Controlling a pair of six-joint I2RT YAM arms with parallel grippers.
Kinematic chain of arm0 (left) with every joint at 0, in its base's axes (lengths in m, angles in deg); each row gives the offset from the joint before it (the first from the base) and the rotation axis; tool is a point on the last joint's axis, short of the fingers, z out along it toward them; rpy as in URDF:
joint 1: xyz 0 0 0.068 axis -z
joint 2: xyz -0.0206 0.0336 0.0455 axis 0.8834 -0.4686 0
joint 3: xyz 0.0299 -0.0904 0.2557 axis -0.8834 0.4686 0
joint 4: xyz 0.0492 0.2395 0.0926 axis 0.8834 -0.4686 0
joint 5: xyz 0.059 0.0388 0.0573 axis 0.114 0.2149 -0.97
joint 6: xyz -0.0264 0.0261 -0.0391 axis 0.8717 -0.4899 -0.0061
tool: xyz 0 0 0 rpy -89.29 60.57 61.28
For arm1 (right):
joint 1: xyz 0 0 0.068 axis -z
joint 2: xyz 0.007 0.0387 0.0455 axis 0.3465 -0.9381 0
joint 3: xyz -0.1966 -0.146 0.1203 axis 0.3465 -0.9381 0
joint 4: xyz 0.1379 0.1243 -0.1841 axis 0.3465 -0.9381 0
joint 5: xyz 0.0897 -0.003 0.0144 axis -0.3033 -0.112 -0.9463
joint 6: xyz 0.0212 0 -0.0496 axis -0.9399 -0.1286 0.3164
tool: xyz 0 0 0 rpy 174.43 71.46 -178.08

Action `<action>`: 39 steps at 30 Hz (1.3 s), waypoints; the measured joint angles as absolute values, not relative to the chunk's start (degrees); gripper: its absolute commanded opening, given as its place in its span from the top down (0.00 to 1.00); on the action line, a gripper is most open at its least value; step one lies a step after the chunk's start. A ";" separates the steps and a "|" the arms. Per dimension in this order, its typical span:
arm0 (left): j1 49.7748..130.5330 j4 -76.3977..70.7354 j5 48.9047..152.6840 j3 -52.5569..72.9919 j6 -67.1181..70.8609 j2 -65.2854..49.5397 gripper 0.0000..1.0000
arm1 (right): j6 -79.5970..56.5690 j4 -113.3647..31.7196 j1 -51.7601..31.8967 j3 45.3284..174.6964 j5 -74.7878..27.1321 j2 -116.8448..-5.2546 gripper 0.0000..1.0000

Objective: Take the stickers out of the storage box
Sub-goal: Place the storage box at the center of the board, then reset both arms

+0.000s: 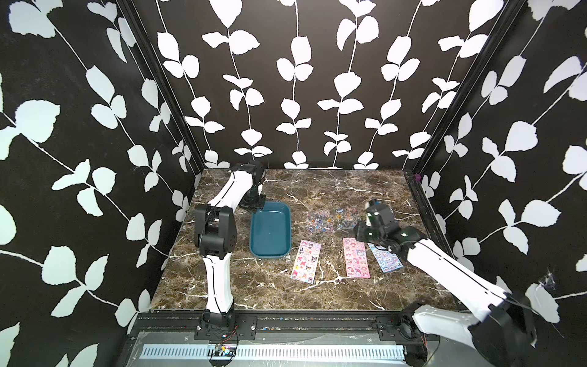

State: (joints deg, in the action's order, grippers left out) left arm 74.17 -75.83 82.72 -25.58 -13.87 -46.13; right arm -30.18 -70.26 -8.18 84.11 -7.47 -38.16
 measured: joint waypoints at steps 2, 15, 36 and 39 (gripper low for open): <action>74.11 -76.20 81.91 -26.91 -13.83 -48.19 0.87 | -30.20 -70.57 -6.80 83.78 -7.34 -36.59 0.60; 73.96 -73.88 71.99 -29.27 -10.16 -56.01 0.15 | -30.18 -72.32 -4.57 81.44 -5.87 -34.99 0.55; 73.02 -14.50 53.52 28.30 -3.36 8.58 0.01 | -26.53 -58.26 14.42 81.20 0.79 -40.22 0.01; 71.31 -11.20 53.63 32.67 -5.61 4.73 0.01 | -24.76 -57.91 19.10 85.07 1.56 -47.82 0.01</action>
